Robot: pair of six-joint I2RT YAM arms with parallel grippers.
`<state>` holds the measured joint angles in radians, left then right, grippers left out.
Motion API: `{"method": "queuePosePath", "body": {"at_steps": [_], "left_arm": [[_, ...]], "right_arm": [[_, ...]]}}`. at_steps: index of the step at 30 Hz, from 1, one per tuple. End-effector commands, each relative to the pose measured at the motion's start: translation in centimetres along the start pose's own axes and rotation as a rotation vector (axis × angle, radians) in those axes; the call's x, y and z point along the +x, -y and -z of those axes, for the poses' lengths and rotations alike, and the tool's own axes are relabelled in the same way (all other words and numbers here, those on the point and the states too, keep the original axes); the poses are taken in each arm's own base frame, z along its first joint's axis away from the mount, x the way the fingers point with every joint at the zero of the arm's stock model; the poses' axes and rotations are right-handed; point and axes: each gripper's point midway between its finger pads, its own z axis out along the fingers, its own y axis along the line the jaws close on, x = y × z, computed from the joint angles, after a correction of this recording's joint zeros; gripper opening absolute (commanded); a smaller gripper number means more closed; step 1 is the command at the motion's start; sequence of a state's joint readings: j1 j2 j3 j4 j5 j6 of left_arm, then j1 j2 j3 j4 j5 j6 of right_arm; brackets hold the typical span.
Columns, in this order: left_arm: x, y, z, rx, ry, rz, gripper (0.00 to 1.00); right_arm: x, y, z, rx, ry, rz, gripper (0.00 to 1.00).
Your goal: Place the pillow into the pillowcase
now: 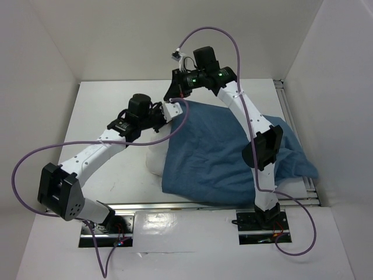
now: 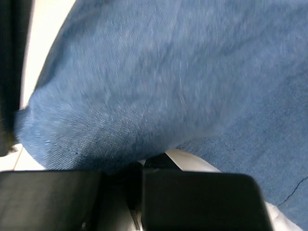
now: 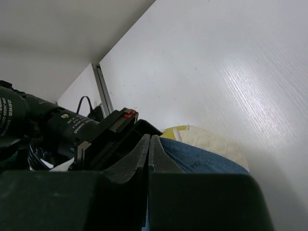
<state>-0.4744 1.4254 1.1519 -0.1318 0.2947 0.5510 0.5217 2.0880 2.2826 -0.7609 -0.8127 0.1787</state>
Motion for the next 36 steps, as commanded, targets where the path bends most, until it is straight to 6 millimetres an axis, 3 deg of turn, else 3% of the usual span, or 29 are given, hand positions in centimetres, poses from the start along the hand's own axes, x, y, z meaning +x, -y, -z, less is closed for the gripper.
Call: {"method": "queuePosePath", "body": {"at_steps": [1,3,6,9,10,11,15,20,21,24,26,27,28,29,30,32,33,36], "left_arm": [[-7.5,-2.7,-0.4,-0.099,0.218,-0.044,0.00],[-7.8,-2.2,-0.5,-0.087,0.224,-0.036,0.00],[-7.1,-2.0,-0.3,-0.104,0.176,-0.009,0.00],[-6.0,-3.3,0.1,-0.163,0.103,0.132,0.21],[-5.5,-3.8,0.4,-0.172,0.088,0.178,0.31],[-4.7,-3.9,0.6,-0.176,0.073,0.270,0.48],[-2.8,-7.1,2.9,-0.236,0.045,0.519,0.75],[-3.0,-10.2,6.4,-0.241,0.078,0.740,0.77],[-1.9,-10.6,7.0,-0.252,0.060,0.817,0.77],[-1.6,-10.7,8.3,-0.211,0.066,0.920,0.72],[0.2,-11.0,8.6,-0.171,0.037,0.979,0.62],[0.2,-10.1,8.5,-0.078,0.036,1.013,0.55],[1.6,-10.2,8.7,-0.052,0.014,1.065,0.52],[4.0,-8.7,7.7,0.029,-0.058,1.166,0.49],[3.3,-7.5,7.6,0.171,-0.035,1.223,0.47],[4.6,-6.6,7.5,0.321,-0.028,1.333,0.46],[5.1,-5.0,6.8,0.469,-0.019,1.424,0.46],[6.8,-3.2,6.0,0.601,0.009,1.573,0.52]], "right_arm": [[-2.7,-7.9,-0.4,-0.237,0.058,0.138,0.00],[-3.5,-7.6,-0.6,-0.216,0.082,0.155,0.00],[-5.2,-4.7,0.8,-0.134,0.135,0.147,0.00],[-6.8,-2.0,3.2,-0.050,0.192,0.139,0.00],[-6.9,-1.0,3.5,-0.027,0.196,0.126,0.00],[-7.1,-0.5,4.1,-0.007,0.206,0.121,0.00],[-8.4,2.3,7.8,0.072,0.262,0.115,0.00],[-10.0,4.0,11.6,0.133,0.329,0.129,0.00],[-10.5,4.5,12.7,0.150,0.350,0.138,0.00],[-11.3,3.8,14.0,0.150,0.382,0.162,0.00],[-11.9,4.1,15.4,0.171,0.407,0.174,0.00],[-12.1,3.7,15.7,0.170,0.416,0.187,0.00],[-12.3,4.0,16.1,0.176,0.427,0.181,0.00],[-12.5,3.5,16.4,0.175,0.437,0.196,0.00],[-12.7,2.9,16.8,0.174,0.445,0.208,0.00],[-13.4,2.7,17.6,0.189,0.473,0.234,0.00],[-13.4,2.7,17.6,0.189,0.474,0.234,0.00],[-14.0,2.5,18.4,0.209,0.503,0.244,0.00]]}}
